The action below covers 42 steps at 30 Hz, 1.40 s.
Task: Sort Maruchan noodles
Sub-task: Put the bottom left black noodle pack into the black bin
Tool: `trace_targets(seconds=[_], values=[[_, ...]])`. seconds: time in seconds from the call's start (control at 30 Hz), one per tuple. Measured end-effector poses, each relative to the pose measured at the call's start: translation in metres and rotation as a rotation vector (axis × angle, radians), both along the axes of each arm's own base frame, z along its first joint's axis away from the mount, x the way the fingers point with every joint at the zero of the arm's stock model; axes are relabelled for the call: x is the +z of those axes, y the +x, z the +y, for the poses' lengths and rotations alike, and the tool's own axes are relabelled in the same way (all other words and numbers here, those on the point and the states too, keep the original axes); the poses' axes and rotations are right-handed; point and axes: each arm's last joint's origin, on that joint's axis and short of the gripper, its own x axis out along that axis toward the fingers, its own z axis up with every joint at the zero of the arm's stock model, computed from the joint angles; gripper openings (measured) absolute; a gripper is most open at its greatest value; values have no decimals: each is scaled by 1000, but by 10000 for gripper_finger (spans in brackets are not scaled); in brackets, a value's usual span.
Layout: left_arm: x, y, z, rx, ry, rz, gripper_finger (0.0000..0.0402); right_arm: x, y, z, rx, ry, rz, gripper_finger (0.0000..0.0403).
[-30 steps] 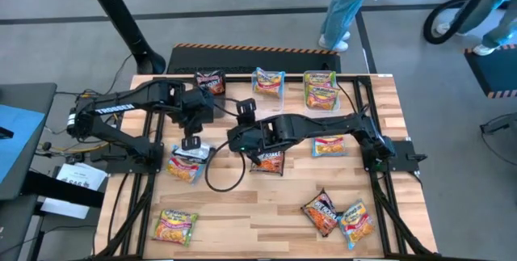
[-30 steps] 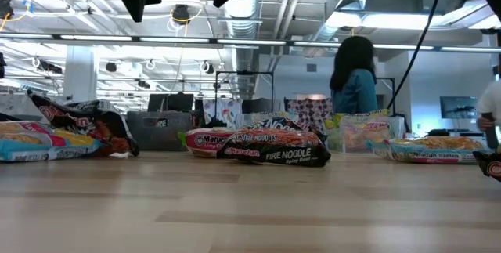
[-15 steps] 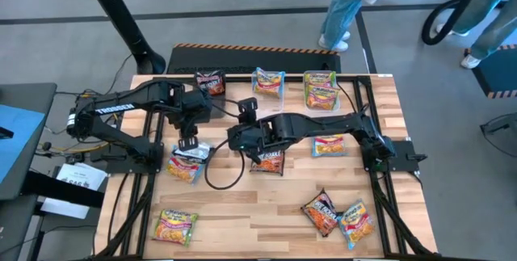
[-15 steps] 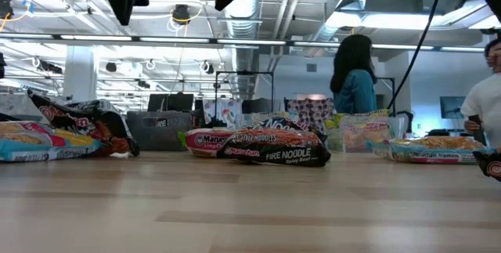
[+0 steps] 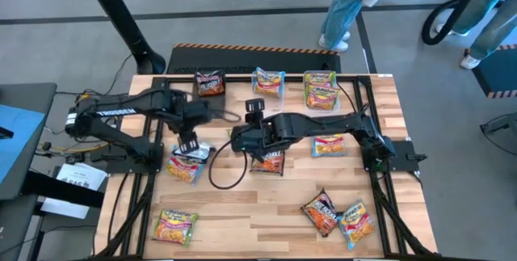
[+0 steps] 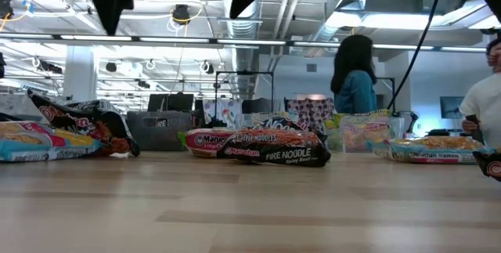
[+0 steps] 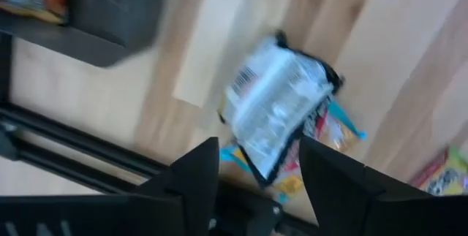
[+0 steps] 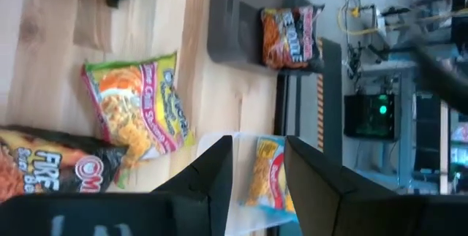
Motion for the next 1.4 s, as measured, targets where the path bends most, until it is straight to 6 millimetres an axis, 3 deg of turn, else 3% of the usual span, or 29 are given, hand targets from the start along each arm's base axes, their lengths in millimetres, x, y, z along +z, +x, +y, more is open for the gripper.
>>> trace_targets(seconds=[0.73, 1.17, 1.4], values=[[-87, -16, -67, -76, 24, 187, 170, -2, -3, -7, -50, 17, 12, 147], [-123, -31, -86, -184, 122, 208, 171, -2, -3, -7, -66, 27, -2, 147], [-130, -34, -86, -170, 199, 190, 171, -2, -3, -8, -70, 27, -2, 147]])
